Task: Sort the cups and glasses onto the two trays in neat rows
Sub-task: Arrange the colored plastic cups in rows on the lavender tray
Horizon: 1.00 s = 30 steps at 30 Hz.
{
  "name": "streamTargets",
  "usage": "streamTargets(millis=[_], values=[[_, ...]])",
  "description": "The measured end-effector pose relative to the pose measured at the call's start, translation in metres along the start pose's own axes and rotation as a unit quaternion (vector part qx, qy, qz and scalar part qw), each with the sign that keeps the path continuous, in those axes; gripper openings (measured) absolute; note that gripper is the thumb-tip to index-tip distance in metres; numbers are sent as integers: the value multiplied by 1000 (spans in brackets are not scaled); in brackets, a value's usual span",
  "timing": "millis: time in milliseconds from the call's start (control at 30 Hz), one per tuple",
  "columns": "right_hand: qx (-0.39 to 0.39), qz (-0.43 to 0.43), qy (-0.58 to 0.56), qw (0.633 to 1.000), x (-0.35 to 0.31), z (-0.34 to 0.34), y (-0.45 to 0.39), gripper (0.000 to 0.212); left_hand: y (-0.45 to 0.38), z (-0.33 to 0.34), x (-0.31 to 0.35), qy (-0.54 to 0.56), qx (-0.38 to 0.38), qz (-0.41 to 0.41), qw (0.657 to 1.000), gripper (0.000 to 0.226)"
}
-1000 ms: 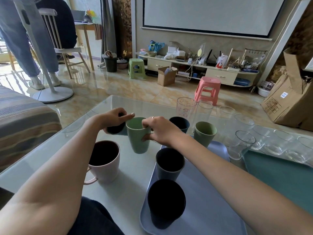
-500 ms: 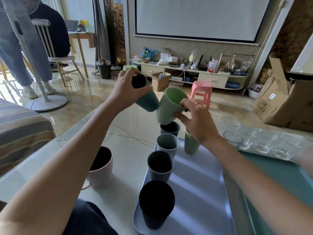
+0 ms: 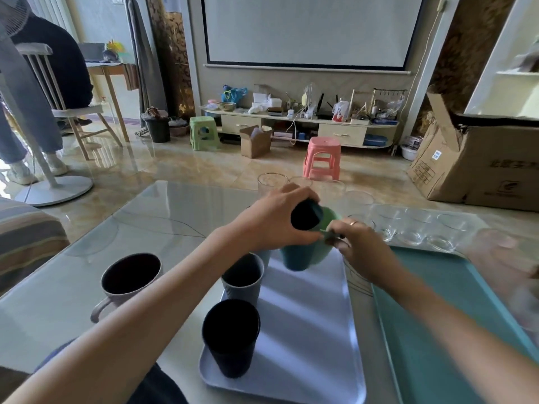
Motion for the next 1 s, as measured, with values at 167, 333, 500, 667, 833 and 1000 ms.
streamTargets(millis=[167,333,500,667,833,1000], values=[[-70,-26,11,997,-5,29,-8,8,9,16,-18,-6,-82,-24,996,57],[-112,-4,52,992,-15,42,-11,17,9,24,-24,3,-108,-19,994,62],[-138,9,-20,990,-3,55,-3,30,11,34,-28,-9,-125,-27,992,67],[-60,73,-217,972,-10,41,36,59,17,43,-31,-46,-139,-46,988,73],[-157,89,-356,917,-32,48,82,81,22,58,-14,-94,-117,-45,988,72],[-69,163,-366,914,-42,74,83,67,28,80,-5,-141,-104,-37,984,69]])
Point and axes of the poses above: each hand's wrist, its own y-axis away from the middle knuckle, its own z-axis out of the palm, x = y × z, the point moved 1 cm from there along -y, towards the middle knuckle, and after that the axes turned 8 degrees about y, right-handed, at the moved point
